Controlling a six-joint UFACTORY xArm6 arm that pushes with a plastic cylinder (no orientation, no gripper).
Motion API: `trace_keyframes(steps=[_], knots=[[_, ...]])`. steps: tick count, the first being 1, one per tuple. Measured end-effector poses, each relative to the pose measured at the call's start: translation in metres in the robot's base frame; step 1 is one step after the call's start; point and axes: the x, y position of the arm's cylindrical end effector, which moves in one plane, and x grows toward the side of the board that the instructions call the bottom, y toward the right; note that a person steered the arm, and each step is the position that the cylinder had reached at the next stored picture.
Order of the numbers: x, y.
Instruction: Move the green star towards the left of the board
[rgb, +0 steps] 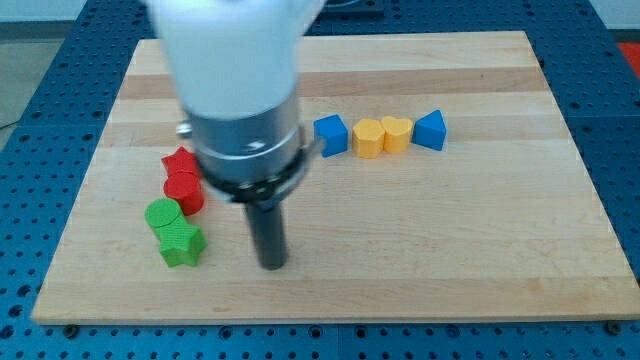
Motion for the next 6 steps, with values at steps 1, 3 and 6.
trace_keyframes(steps=[1,3,6], knots=[[0.003,-0.045],[0.003,-0.049],[0.002,-0.112]])
